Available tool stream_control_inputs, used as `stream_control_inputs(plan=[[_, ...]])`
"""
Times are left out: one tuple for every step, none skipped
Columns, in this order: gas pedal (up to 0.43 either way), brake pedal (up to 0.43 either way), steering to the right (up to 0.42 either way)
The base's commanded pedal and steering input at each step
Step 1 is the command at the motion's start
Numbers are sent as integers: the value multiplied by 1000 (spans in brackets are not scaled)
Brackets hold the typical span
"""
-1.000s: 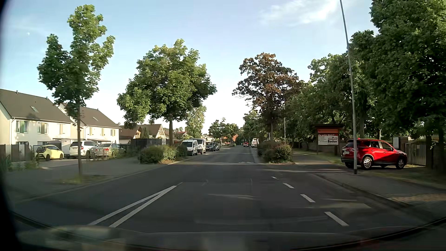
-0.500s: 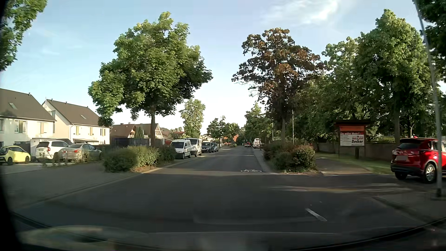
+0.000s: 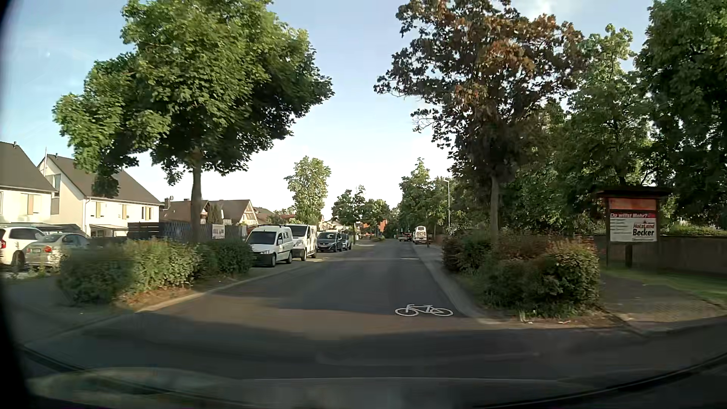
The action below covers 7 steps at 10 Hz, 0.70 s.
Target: Follow the waypoints while adhering to traffic rules and regulations
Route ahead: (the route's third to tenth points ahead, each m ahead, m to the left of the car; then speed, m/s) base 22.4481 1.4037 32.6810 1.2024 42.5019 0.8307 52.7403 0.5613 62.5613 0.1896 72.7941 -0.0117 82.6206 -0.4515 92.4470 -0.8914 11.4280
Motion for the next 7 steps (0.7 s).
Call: stream_control_inputs(plan=[[0, 30, 10], [0, 30, 8], [0, 30, 7], [0, 30, 8], [0, 30, 8], [0, 30, 10], [0, 30, 16]])
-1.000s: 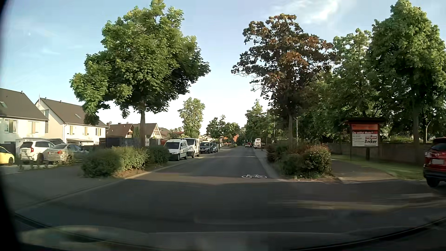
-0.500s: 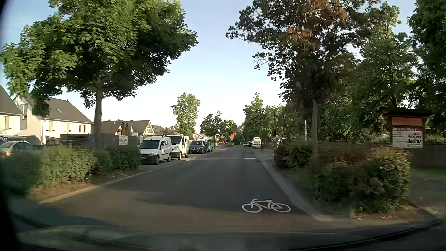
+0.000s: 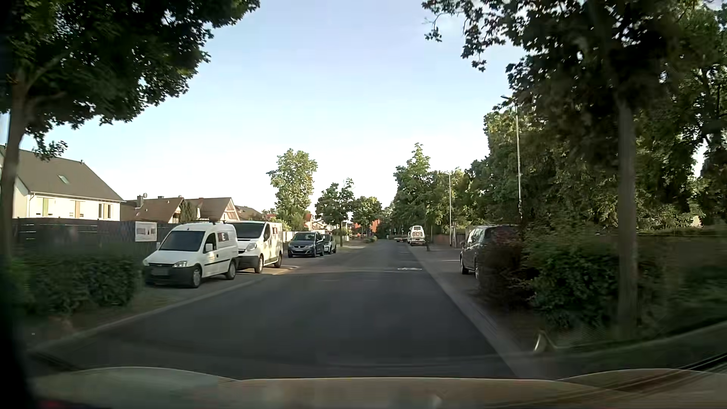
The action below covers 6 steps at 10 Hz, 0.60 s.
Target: Follow the waypoints while adhering to traffic rules and regulations
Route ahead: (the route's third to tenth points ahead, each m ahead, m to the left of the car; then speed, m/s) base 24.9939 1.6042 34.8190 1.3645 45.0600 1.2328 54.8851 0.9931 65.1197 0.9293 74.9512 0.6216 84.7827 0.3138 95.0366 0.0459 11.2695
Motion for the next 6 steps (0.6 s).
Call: stream_control_inputs(plan=[[0, 30, 17], [0, 30, 16], [0, 30, 15], [0, 30, 14], [0, 30, 12], [0, 30, 9]])
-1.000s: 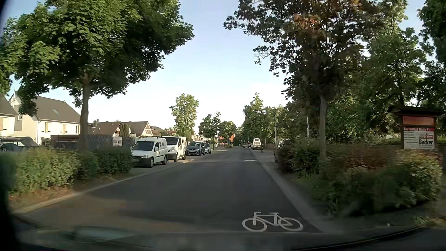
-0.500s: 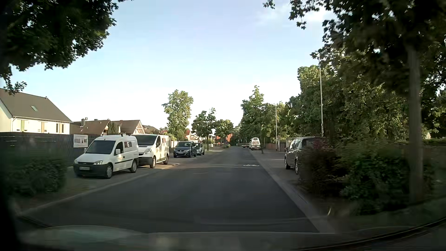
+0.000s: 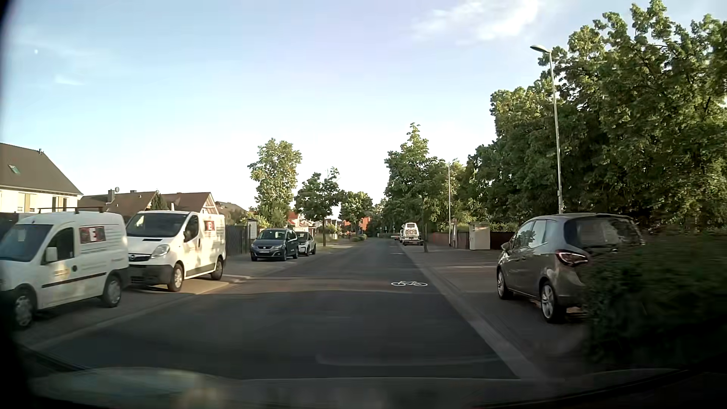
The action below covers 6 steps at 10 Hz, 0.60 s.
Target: Follow the waypoints while adhering to traffic rules and regulations
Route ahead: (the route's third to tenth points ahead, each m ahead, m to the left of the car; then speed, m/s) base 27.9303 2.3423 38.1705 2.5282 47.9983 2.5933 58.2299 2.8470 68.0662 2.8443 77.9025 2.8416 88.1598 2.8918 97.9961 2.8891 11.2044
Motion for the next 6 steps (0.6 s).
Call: stream_control_inputs(plan=[[0, 30, 7], [0, 30, 7], [0, 30, 4], [0, 30, 2], [0, 30, 0], [0, 30, 0]])
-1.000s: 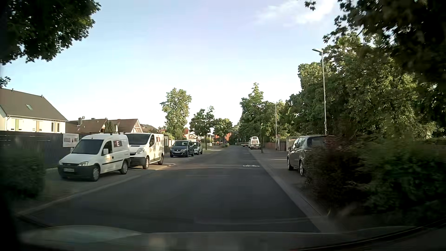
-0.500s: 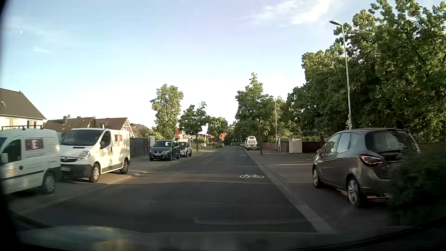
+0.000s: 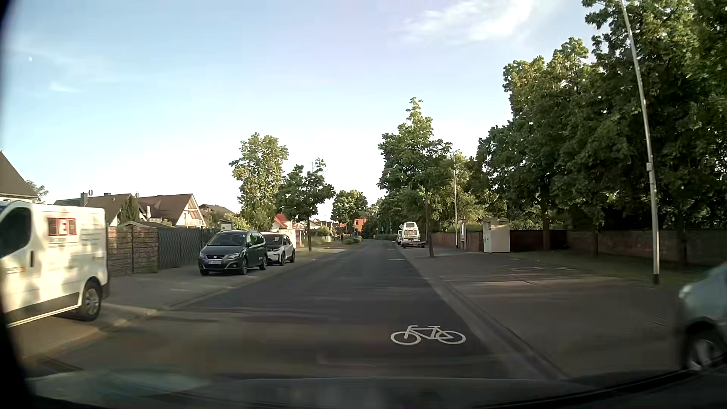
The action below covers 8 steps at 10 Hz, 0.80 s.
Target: Follow the waypoints while adhering to traffic rules and regulations
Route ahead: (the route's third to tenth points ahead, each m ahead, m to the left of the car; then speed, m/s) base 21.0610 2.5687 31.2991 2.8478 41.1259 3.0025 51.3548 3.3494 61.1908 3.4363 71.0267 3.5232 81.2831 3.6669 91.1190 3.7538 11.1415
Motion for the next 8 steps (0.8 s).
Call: stream_control_inputs(plan=[[0, 30, 0], [0, 30, 0], [0, 30, 0], [0, 30, -2], [0, 30, -2], [0, 30, -2], [0, 30, -2], [0, 30, -2]])
